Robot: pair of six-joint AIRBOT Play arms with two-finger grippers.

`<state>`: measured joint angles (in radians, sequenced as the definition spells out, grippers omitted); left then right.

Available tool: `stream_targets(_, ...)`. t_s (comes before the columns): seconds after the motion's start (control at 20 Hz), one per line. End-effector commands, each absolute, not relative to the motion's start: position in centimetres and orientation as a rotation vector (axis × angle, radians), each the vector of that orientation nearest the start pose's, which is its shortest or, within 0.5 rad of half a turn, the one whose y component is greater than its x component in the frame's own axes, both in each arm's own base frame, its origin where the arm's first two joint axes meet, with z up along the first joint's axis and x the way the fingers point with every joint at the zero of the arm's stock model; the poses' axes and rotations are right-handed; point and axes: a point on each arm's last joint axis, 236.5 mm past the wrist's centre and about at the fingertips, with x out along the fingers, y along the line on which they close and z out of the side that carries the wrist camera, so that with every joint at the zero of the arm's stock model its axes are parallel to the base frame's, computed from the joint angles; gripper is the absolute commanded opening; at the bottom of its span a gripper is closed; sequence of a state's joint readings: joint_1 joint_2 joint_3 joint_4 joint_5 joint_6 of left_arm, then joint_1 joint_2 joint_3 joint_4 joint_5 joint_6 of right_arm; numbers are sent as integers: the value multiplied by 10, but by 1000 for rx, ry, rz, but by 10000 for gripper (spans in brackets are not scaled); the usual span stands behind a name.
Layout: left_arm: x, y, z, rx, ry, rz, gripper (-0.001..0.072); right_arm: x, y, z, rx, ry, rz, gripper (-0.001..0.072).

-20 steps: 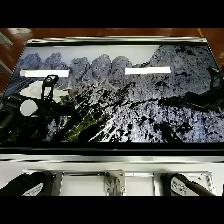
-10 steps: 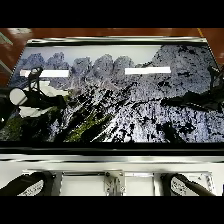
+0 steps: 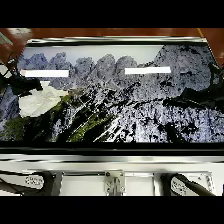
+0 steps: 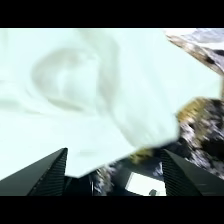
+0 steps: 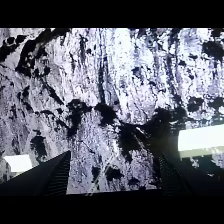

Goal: Fold the shirts.

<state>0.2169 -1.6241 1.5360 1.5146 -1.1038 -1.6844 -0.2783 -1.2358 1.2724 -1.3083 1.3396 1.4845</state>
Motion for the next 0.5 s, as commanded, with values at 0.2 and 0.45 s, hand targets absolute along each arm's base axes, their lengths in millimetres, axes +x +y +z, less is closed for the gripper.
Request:
stream_targets(0.2, 497, 134, -91, -348, 1267, 298, 703, 374, -40, 51, 320, 1262, 25, 677)
stream_targets(0.45, 491, 131, -110, -355, 1315, 298, 291, 374, -38, 45, 336, 1276, 28, 677)
